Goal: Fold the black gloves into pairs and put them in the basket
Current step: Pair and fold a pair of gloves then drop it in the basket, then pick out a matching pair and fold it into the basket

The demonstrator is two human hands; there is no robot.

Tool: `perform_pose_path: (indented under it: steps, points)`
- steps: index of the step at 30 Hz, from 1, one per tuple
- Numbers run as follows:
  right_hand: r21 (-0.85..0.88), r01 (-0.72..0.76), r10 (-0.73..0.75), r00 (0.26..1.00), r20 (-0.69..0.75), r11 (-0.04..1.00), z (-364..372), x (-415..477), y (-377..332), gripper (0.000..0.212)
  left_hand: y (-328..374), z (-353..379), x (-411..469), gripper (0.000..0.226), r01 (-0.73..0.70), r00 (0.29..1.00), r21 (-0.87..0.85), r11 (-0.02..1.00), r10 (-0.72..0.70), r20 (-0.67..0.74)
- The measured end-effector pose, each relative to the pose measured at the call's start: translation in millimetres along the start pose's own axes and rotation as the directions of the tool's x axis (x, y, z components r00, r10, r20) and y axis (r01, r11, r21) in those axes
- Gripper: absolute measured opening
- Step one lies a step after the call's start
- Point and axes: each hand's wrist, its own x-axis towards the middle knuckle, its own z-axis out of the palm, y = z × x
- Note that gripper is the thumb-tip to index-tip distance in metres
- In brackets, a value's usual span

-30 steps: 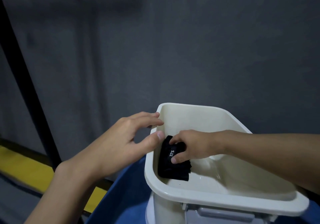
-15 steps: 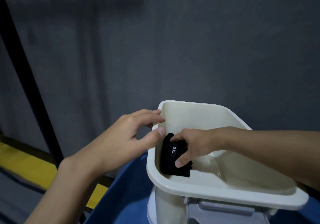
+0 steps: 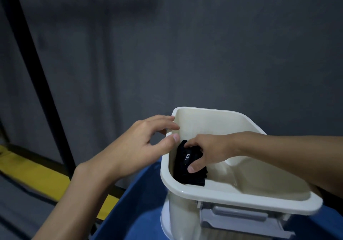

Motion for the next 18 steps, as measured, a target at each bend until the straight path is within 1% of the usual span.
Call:
perform_pose_path:
  steps: [4,8,11,15,18]
  points:
    - [-0.066,0.026,-0.029,0.998,-0.05,0.997,-12,-17,-9,0.082,9,-4,-1,0.053,0.007,1.0,0.02,1.0,-0.007,0.003]
    - [-0.07,0.011,-0.019,0.993,-0.114,0.997,-26,-47,-14,0.083,28,-10,-2,0.044,0.019,0.999,0.031,0.999,-0.018,-0.038]
    - [-0.045,0.033,-0.041,0.98,-0.193,0.998,-38,-76,-18,0.079,48,-12,-3,0.044,0.002,0.998,0.053,0.999,0.002,-0.07]
    - [0.02,0.072,-0.064,0.957,-0.284,0.997,-48,-122,-21,0.076,84,-10,-1,0.049,-0.017,0.999,0.098,0.995,0.021,-0.045]
    - [0.099,0.09,-0.047,0.927,-0.372,0.991,-45,-161,-14,0.071,113,-4,3,0.04,-0.058,0.998,0.122,0.991,0.062,-0.03]
